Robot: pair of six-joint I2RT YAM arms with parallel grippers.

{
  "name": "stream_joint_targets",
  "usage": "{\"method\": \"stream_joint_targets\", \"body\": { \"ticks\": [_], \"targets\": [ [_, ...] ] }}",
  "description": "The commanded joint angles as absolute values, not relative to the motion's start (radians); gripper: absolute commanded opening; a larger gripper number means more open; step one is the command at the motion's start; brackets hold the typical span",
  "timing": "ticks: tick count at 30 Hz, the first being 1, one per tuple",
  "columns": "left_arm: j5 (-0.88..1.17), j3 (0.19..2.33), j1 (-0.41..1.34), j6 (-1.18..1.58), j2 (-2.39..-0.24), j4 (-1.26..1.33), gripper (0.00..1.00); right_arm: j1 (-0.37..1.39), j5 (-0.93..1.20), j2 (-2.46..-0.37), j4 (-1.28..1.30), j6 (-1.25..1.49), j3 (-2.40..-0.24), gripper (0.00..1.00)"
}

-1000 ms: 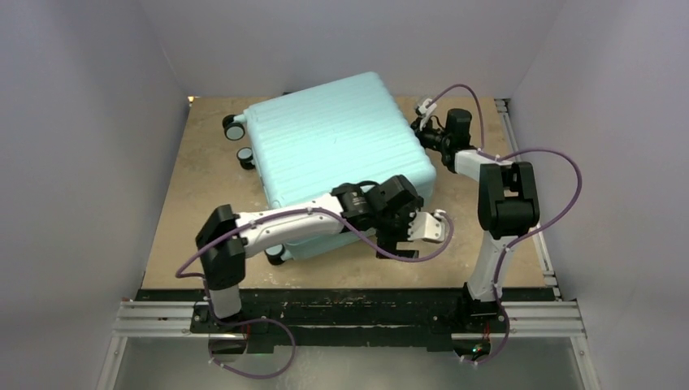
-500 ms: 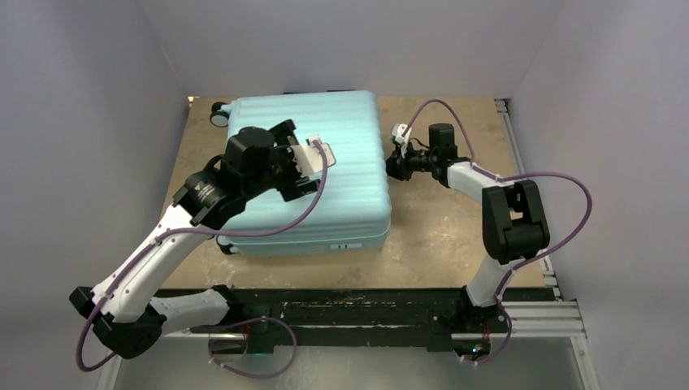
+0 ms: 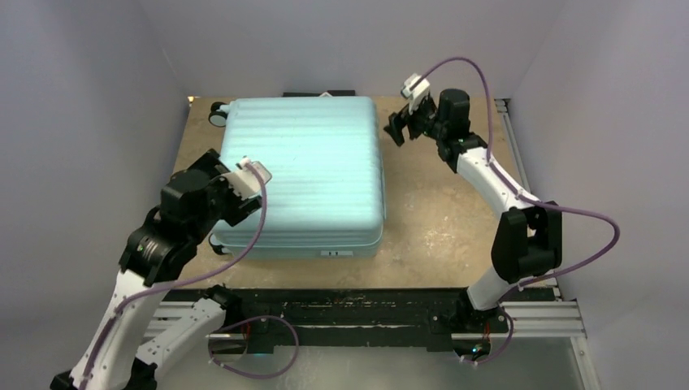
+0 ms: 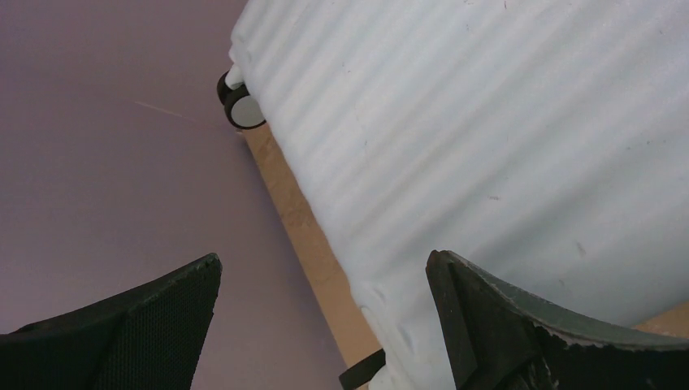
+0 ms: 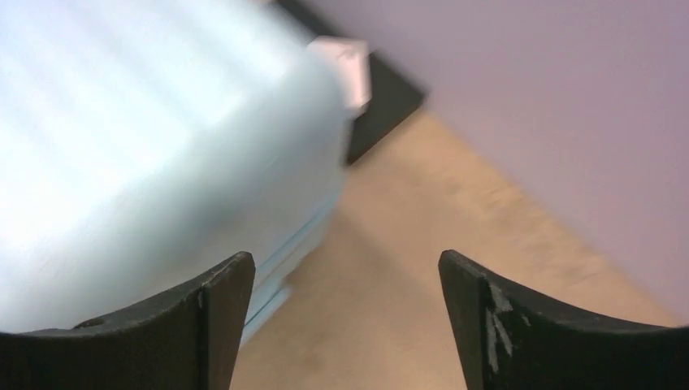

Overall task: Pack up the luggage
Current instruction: Zip the luggage at the center of the board.

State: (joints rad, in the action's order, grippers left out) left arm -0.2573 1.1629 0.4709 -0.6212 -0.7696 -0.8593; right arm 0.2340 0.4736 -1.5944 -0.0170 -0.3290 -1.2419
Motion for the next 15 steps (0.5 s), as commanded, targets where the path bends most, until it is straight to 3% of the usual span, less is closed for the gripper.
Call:
{"method": "stream_joint_targets", "body": {
  "ticks": [1, 2, 8, 15],
  "targets": [
    [-0.161, 1.127, 0.405, -0.614, -0.669, -0.920, 0.99, 0.208, 0.268, -1.688, -0.154, -0.207, -1.443, 0.95],
    [-0.145, 1.102, 0.391, -0.619, -0.643, -0.924, 0.99, 0.208, 0.269, -1.722, -0.162, -0.203, -1.480, 0.98],
    [-0.177, 0.943, 0.323, -0.657, -0.590, -0.923, 0.99, 0.207, 0.328, -1.994, -0.186, -0.194, -1.711, 0.99],
    [-0.319, 0.802, 0.270, -0.634, -0.566, -0.785, 0.99, 0.214, 0.639, -2.205, -0.172, -0.206, -1.876, 0.99]
  ]
}}
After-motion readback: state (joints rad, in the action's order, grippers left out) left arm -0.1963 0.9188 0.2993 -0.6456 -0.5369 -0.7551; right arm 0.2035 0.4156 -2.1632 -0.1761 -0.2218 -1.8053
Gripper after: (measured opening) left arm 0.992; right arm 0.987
